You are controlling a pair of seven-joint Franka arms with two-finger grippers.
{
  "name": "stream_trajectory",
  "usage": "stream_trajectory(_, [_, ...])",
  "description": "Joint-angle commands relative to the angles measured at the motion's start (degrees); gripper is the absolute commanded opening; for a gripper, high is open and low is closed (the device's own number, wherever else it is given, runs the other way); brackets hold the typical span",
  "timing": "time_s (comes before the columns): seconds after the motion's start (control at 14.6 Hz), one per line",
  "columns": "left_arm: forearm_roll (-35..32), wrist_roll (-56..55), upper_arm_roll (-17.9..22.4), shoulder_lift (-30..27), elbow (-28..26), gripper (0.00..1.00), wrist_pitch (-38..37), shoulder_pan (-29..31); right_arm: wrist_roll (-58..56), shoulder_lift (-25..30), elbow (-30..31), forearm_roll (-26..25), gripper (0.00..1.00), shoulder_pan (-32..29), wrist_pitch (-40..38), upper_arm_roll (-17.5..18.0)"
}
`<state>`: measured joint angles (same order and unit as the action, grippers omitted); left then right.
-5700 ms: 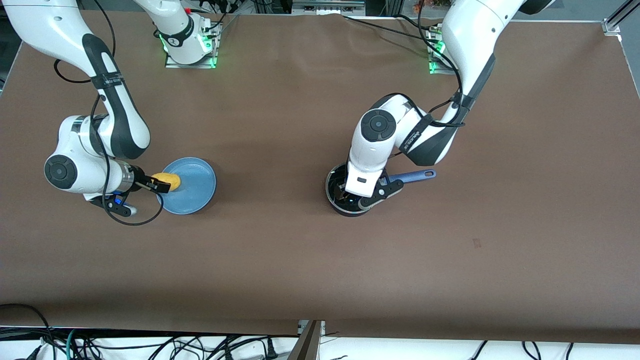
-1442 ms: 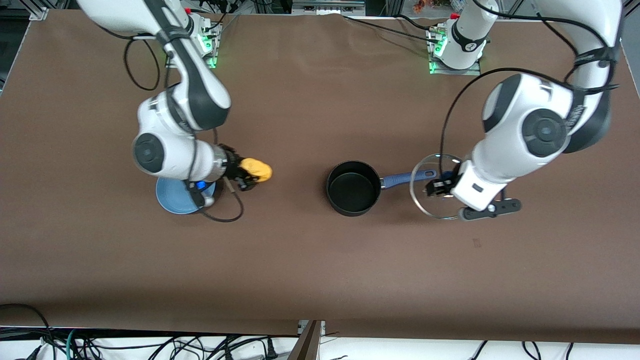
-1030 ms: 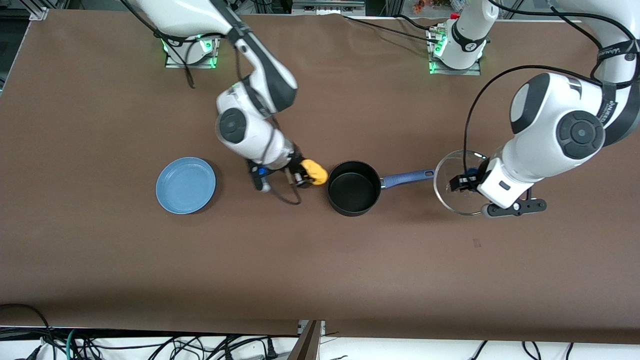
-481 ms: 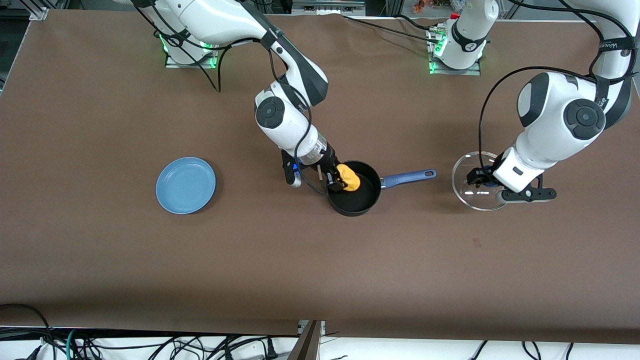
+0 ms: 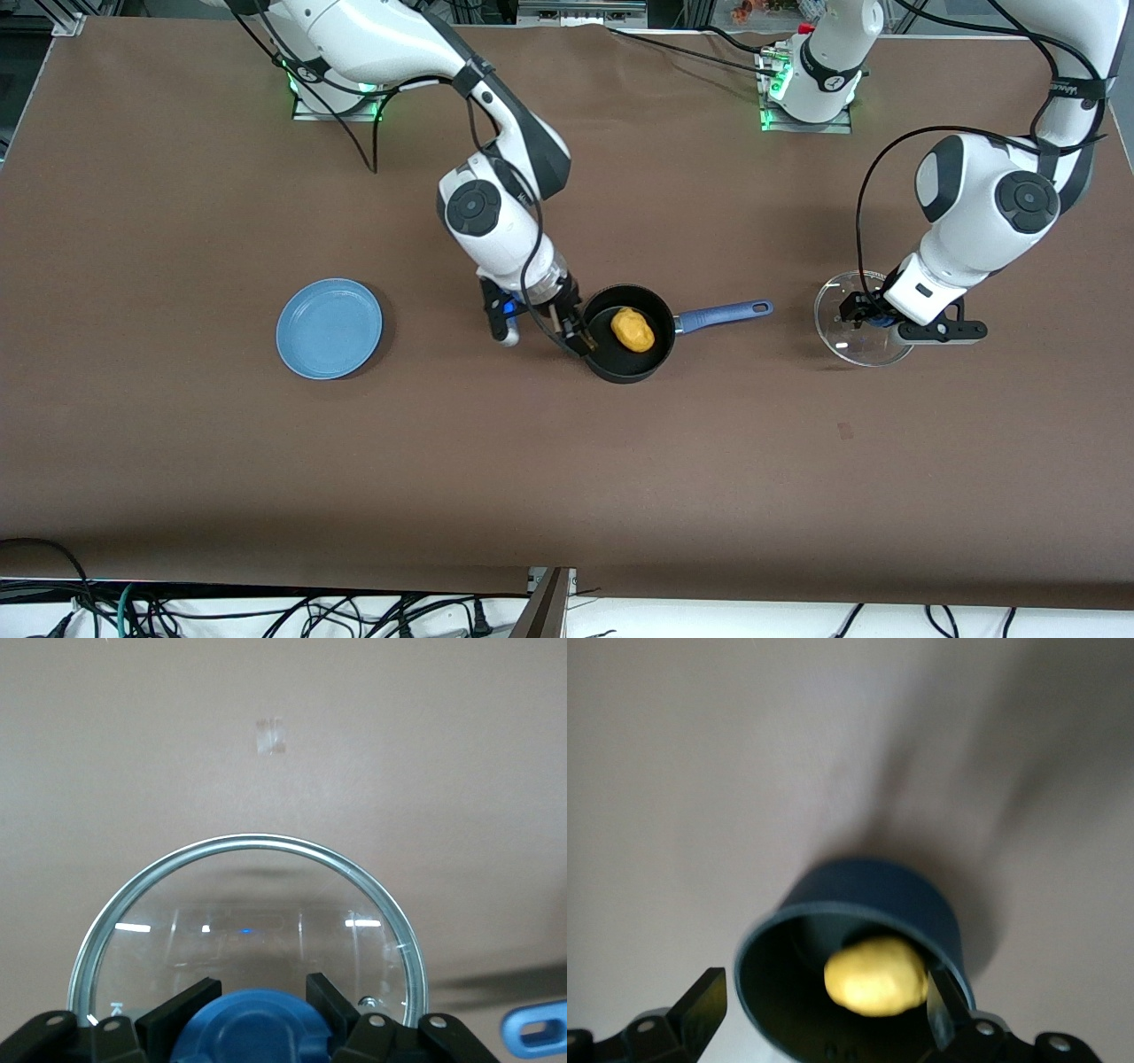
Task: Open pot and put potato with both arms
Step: 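Withdraw the right gripper while the left gripper lowers the lid beside the pot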
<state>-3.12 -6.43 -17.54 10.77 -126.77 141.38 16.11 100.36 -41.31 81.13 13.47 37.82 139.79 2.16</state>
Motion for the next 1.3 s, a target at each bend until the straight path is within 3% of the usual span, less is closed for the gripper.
stream_trajectory(0.0, [0.83,2.38,-0.48,-1.28,-4.62,0.22,5.38,1.46,-5.59,3.58,-1.85,-3.80,1.00,-3.36,-8.89,0.04])
stream_trajectory(0.07, [0.92,3.69,-0.48,-0.67,-5.24,0.22,6.61,1.90,-9.70,5.34,-1.85,-4.50,1.00,-3.97,-13.01,-0.40])
stream_trajectory(0.34, [0.92,7.83,-0.48,3.11,-5.86,0.22,10.30,5.41,-30.95,13.42,-1.24,-4.25,1.00,-4.51,-30.67,-7.68])
stream_trajectory(0.69, [0.92,8.81,-0.30,8.47,-6.39,0.22,14.88,6.65,-56.10,25.90,5.34,-4.07,1.00,-5.12,-43.53,-16.29])
stream_trajectory(0.96, [-0.66,8.72,-0.13,11.99,-7.18,0.22,19.01,6.56,-74.74,32.68,8.26,-4.51,1.00,-15.64,-51.18,-15.70])
stream_trajectory(1.1, [-1.97,8.72,0.05,12.87,-7.09,0.24,19.11,6.65,-83.26,34.53,8.08,-5.21,1.00,-24.41,-53.29,-11.50])
stream_trajectory(1.24, [-3.03,8.72,0.14,13.05,-7.00,0.44,19.11,6.65,-90.40,36.37,8.17,-7.57,1.00,-29.10,-54.18,-9.38])
